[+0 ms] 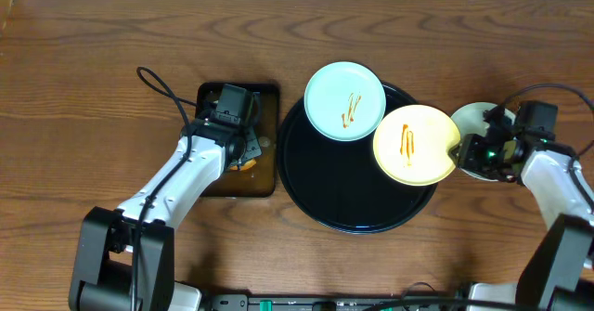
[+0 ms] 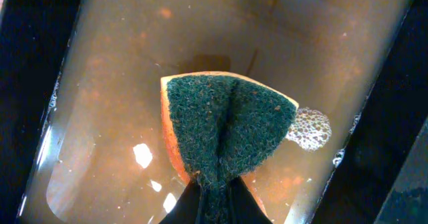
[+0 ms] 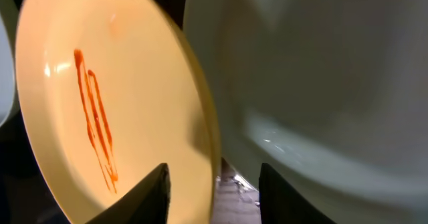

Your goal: Clean dirty plates on tray and stack at the side

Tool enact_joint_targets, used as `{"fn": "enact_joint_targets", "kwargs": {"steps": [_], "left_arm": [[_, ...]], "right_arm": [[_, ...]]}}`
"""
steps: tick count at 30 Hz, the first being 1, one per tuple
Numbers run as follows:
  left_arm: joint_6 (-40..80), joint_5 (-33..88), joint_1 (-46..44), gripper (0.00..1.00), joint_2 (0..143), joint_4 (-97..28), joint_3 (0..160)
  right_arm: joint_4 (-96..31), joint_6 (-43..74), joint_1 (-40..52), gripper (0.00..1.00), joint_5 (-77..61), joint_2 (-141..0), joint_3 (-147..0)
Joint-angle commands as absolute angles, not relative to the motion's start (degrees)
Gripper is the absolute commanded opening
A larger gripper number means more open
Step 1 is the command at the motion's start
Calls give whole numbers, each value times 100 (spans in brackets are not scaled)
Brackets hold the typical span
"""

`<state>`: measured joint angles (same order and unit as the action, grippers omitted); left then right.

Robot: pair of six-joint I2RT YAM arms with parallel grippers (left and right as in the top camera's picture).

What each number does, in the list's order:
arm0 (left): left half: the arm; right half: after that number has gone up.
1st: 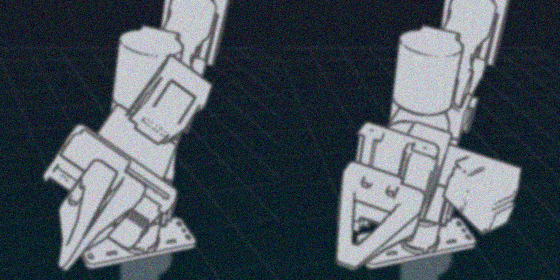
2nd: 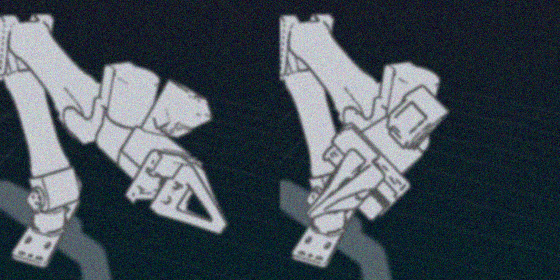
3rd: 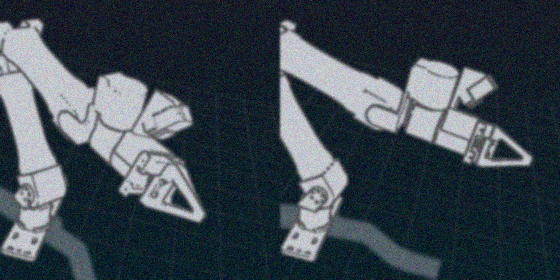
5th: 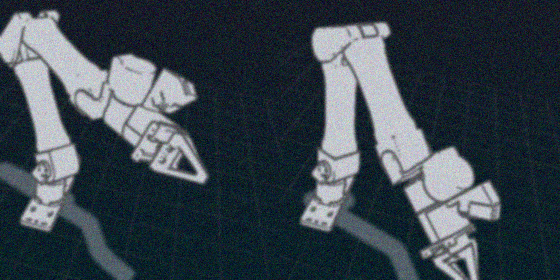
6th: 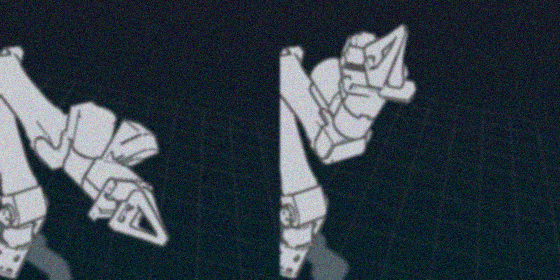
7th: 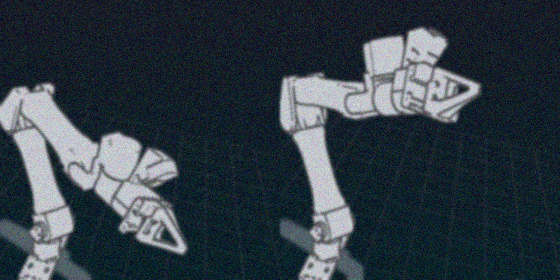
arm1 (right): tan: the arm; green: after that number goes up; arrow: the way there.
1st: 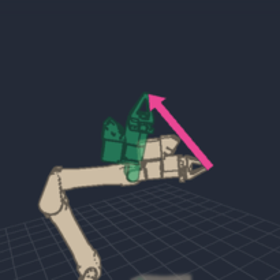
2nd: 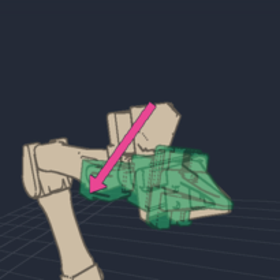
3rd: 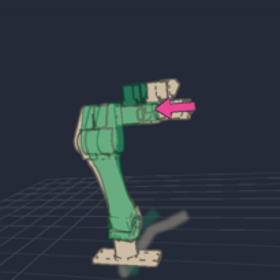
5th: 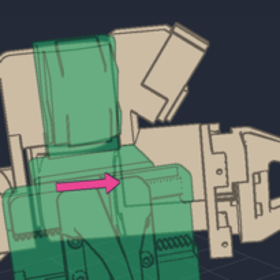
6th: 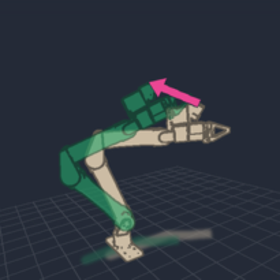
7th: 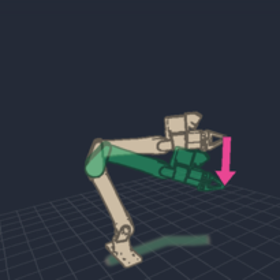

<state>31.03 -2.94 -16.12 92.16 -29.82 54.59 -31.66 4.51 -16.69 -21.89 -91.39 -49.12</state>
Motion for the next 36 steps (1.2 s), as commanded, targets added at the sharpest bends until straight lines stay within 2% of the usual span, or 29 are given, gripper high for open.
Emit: {"fn": "enact_joint_targets", "kwargs": {"steps": [1, 5, 8, 17, 25, 29, 36], "left_arm": [[3004, -296, -1577, 8, 9194, -3000, 5542], [3004, -296, -1577, 8, 9194, -2998, 5542], [3004, -296, -1577, 8, 9194, -2998, 5542], [3000, -204, -1577, 8, 9194, -2995, 5542], [2506, 1002, -1741, 7, 8949, -2735, 5542], [2512, 1684, -2263, 7, 8650, -2250, 5542], [3000, 1708, -3726, 7, 8930, -1933, 5542]], "right_arm": [[-3144, 338, -1592, 21, -2534, -9367, -4965], [-3175, 377, -1568, 7, -2558, -9345, -4965], [-3262, 379, -1559, 1, -2552, -9343, -4965], [-3669, 429, -1245, 1, -2554, -9120, -4965], [-3975, 1055, 220, 1, -1776, -8921, -4963], [-4007, 1321, 910, 1, -1557, -8921, -4960], [-3986, 1636, 1372, 1, -1262, -8923, -4958]]}}
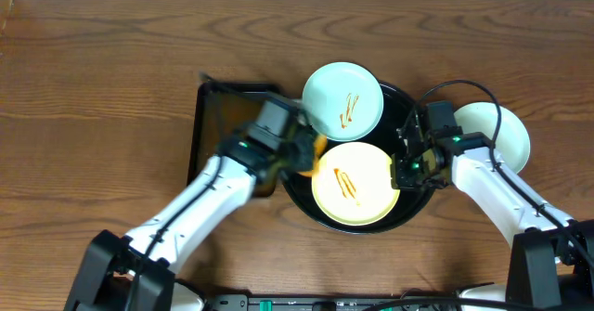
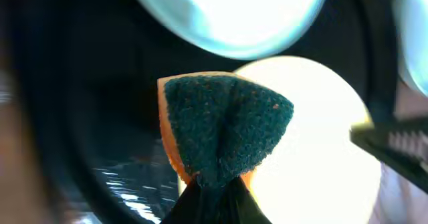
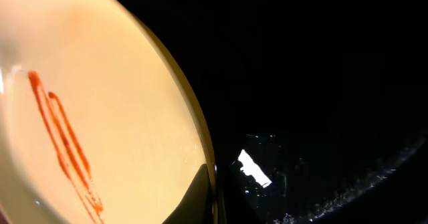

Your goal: Clean dirty plates on tray and stack at the side

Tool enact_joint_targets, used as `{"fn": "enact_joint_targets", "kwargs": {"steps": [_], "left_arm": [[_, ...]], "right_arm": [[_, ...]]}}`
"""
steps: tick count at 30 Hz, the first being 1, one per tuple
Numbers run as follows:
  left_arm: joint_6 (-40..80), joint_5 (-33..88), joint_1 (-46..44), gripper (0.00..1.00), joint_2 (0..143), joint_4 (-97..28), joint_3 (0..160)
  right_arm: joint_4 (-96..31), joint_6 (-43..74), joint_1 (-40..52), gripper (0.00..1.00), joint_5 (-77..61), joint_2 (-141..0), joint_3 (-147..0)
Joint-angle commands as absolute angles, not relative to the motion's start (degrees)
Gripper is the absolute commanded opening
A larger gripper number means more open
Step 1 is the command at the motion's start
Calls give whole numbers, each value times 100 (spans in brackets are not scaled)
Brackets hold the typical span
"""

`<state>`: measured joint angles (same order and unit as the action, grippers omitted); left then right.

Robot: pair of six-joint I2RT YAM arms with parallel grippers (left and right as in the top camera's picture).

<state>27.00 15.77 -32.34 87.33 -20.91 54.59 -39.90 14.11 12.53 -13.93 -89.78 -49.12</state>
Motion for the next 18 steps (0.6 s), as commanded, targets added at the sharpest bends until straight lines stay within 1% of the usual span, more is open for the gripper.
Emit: {"fn": "enact_joint_targets", "kwargs": {"steps": [1, 3, 9, 14, 17, 18], "left_arm": [[3122, 1708, -3946, 7, 9061, -1804, 5542], [3400, 1715, -4357, 7, 9345, -1531, 5542], [4287, 1717, -5113, 7, 10020, -989, 5542], [4357, 1664, -5247, 7, 10215, -974, 5542], [4353, 851, -5203, 8, 10263, -1107, 5540], [4355, 388, -5153, 8, 10269, -1168, 5540]], "right_arm": [[-3990, 1678, 1400, 1, -1214, -8923, -4958], [-3986, 1682, 1435, 1, -1203, -8925, -4958], [-3990, 1734, 1435, 1, -1203, -8925, -4958], [-4016, 1734, 1435, 1, -1203, -8925, -4958], [-4058, 1734, 1435, 1, -1205, -8925, -4958], [-4097, 1734, 1435, 1, -1205, -8925, -4958]]}}
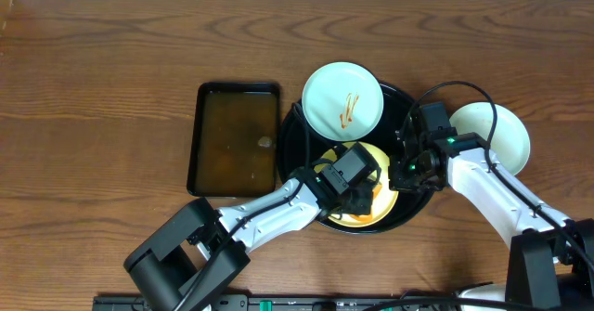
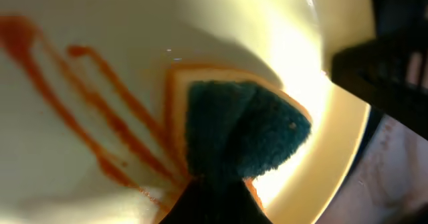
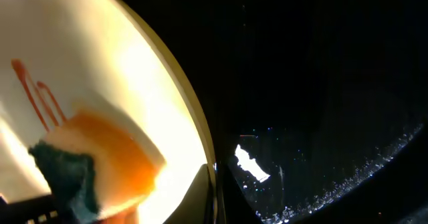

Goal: Clean dirty plates on tray and stack at the side
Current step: 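Scrub the yellow plate with the sponge in the left gripper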

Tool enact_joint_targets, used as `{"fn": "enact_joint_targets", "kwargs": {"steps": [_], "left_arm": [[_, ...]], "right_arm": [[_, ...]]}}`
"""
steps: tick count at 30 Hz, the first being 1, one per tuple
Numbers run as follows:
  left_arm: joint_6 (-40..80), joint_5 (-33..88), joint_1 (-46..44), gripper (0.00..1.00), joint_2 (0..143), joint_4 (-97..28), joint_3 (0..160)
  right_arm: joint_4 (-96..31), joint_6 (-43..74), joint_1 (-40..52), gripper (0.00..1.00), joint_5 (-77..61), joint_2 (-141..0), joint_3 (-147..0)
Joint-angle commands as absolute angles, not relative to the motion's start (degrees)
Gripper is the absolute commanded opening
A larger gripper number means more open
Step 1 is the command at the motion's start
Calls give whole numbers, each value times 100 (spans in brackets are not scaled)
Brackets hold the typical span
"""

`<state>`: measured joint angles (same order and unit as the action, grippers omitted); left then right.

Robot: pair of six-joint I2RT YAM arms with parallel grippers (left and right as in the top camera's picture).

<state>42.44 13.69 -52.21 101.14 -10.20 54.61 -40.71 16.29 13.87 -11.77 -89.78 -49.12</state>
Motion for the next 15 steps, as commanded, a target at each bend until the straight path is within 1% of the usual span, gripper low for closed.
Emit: {"fn": "enact_joint_targets", "kwargs": {"steps": [1, 4, 12, 13, 15], "left_arm": [[4340, 62, -5076, 8, 10272, -1168, 5540], [4340, -224, -4939, 8, 10276, -1168, 5537], [4226, -390, -4539, 8, 10276, -1100, 5537], [4224, -336, -4506, 8, 10274, -1100, 5537], [3920, 287, -4480, 7, 10210, -1011, 5551]], "right_arm": [[-4163, 1734, 1435, 1, -1203, -8925, -4958], [-4274, 1734, 1435, 1, -1203, -8925, -4958], [-4438, 1708, 1435, 1, -1203, -8925, -4958], [-4438, 1710, 1435, 1, -1205, -8925, -4958], [-4438, 1710, 1435, 1, -1205, -8925, -4958]]}}
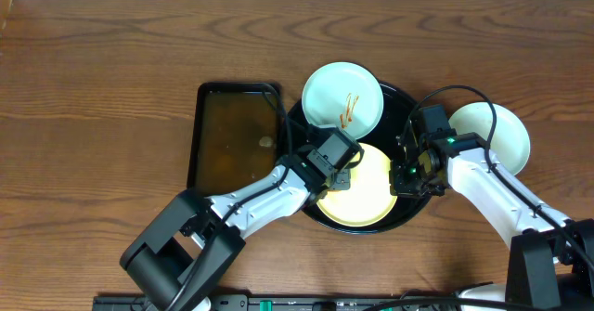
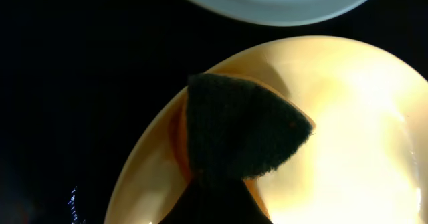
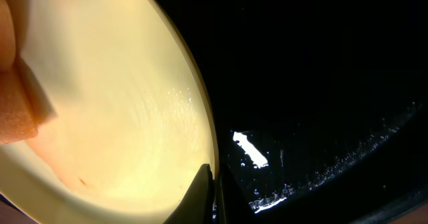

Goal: Clean dirty plates on tray and stack at the side
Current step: 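Scrub the yellow plate with the sponge in the left gripper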

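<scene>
A yellow plate (image 1: 364, 196) lies in the front middle of the round black tray (image 1: 299, 153); no sauce lines show on it. My left gripper (image 1: 338, 167) is shut on a green-and-orange sponge (image 2: 241, 127), which rests on the plate's upper left edge (image 2: 348, 150). My right gripper (image 3: 214, 184) is shut on the plate's right rim (image 3: 114, 103), and the sponge's orange side (image 3: 17, 110) shows at the far left. A pale blue plate (image 1: 343, 96) streaked with orange sauce sits at the tray's back.
A white plate (image 1: 501, 133) lies on the table right of the tray, behind my right arm. A black rectangular basin (image 1: 234, 136) of brown water stands left of the tray. Droplets glint on the tray floor (image 3: 321, 83).
The sponge was at the yellow plate's lower middle, on the sauce lines; now it is at the plate's upper left edge and the lines are gone. The right gripper still pinches the rim.
First the left gripper held the sponge in the basin water, and the right gripper stood open around the rim of the sauced yellow plate at the tray's right edge. Then the plate lay mid-tray, its rim pinched, sponge above. The sponge then sat on the sauce; now the plate looks wiped.
</scene>
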Tool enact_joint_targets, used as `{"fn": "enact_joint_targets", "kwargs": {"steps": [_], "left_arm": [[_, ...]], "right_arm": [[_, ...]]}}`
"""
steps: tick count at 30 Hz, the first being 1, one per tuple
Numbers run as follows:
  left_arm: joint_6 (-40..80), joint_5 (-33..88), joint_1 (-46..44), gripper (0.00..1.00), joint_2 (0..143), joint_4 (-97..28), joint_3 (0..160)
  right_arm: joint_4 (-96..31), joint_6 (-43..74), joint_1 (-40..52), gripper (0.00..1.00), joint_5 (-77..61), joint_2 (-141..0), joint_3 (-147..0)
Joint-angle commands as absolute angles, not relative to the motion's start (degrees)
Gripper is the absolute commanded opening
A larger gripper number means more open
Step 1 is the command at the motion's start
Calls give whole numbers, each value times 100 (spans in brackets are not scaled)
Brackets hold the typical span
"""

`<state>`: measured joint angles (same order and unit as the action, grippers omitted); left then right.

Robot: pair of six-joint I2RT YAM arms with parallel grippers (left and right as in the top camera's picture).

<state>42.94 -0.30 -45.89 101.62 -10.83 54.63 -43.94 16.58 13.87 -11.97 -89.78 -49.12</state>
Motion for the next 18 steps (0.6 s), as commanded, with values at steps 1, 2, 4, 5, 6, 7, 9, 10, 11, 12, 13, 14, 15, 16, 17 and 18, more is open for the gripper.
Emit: {"fn": "enact_joint_targets", "kwargs": {"steps": [1, 2, 4, 5, 6, 7, 9, 10, 11, 12, 13, 14, 15, 16, 17, 18], "left_arm": [[3516, 1026, -4484, 7, 10084, -884, 5579], [3433, 1208, -4512, 7, 9946, -862, 5592], [3343, 1079, -4563, 8, 9721, -862, 5592], [3251, 908, -4602, 7, 9579, -838, 5592], [3151, 777, -4624, 7, 9500, -797, 5592], [3022, 674, -4644, 7, 9472, -733, 5590], [2871, 593, -4672, 7, 9504, -617, 5583], [2871, 593, -4683, 7, 9555, -580, 5583], [2873, 598, -4685, 7, 9633, -545, 5583], [2875, 598, -4687, 7, 9712, -543, 5583], [2884, 600, -4687, 7, 9782, -543, 5583], [2923, 602, -4687, 7, 9891, -545, 5583], [2919, 644, -4698, 8, 10009, -543, 5583], [2923, 648, -4709, 7, 10086, -543, 5583], [2923, 648, -4729, 7, 10156, -545, 5581], [2923, 648, -4757, 7, 10250, -543, 5581]], "right_arm": [[-4434, 1710, 1435, 1, -1203, -8925, -4958], [-4434, 1710, 1435, 1, -1201, -8925, -4958], [-4431, 1710, 1435, 1, -1201, -8925, -4958], [-4434, 1710, 1435, 1, -1201, -8925, -4958], [-4431, 1710, 1435, 1, -1201, -8925, -4958], [-4431, 1710, 1435, 1, -1201, -8925, -4958], [-4434, 1710, 1435, 1, -1203, -8925, -4958], [-4434, 1710, 1435, 1, -1203, -8925, -4958], [-4438, 1712, 1435, 1, -1203, -8925, -4958], [-4438, 1712, 1435, 1, -1203, -8925, -4958], [-4436, 1712, 1435, 1, -1203, -8925, -4958], [-4436, 1712, 1435, 1, -1203, -8925, -4958], [-4436, 1712, 1435, 1, -1203, -8925, -4958], [-4436, 1712, 1435, 1, -1203, -8925, -4958], [-4436, 1712, 1435, 1, -1203, -8925, -4958], [-4438, 1712, 1435, 1, -1203, -8925, -4958]]}}
